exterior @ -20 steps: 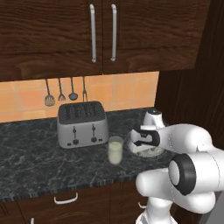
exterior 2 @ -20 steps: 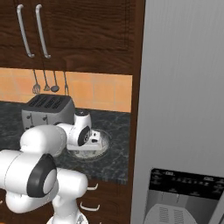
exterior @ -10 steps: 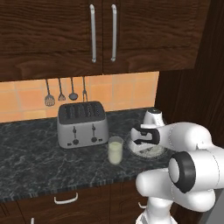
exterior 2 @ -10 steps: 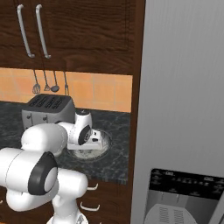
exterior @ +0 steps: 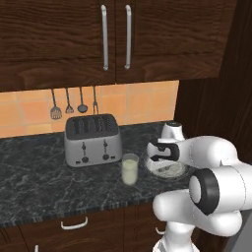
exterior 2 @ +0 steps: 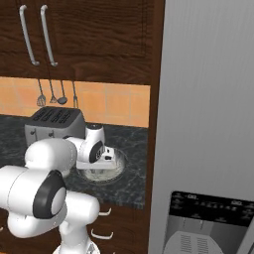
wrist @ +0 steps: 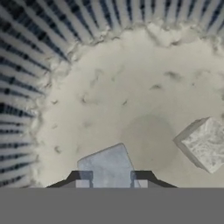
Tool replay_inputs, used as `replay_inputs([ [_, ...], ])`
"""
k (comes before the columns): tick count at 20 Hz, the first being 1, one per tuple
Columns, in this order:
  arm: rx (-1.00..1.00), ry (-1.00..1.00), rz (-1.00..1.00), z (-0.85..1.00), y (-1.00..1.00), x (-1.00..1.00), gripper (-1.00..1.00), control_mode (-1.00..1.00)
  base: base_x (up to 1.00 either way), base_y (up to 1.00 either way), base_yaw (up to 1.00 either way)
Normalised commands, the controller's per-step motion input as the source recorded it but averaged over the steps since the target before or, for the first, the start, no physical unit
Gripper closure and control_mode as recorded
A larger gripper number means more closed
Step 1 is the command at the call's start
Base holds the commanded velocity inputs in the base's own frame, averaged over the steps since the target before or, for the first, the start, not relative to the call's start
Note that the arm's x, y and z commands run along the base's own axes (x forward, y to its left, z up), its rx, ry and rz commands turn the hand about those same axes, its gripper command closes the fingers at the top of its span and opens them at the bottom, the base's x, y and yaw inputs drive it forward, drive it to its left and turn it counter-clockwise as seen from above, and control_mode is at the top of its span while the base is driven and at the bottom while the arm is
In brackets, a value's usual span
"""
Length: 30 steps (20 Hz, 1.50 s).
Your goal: Grab a lemon wedge from the fridge and one ice cube from the ice bowl, and put them in the glass of lemonade.
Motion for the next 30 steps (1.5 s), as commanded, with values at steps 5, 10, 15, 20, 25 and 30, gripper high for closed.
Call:
replay_inputs([
  [5,0.00,0.00,0.01,0.09,0.00,-0.08,1.00,-1.00,0.00,0.00,0.00],
  [10,0.02,-0.01,0.00,0.05,-0.01,-0.11,1.00,-1.00,0.00,0.00,0.00],
  [15,0.03,0.00,0.00,0.15,-0.02,0.00,1.00,-1.00,0.00,0.00,0.00],
  [20,0.08,-0.03,0.00,0.42,0.00,-0.08,1.00,-1.00,0.00,0.00,0.00],
  [25,0.10,-0.06,0.00,0.49,0.00,-0.15,1.00,-1.00,0.00,0.00,0.00],
  [30,0.06,-0.12,0.04,0.53,0.27,-0.23,1.00,-1.00,0.00,0.00,0.00],
])
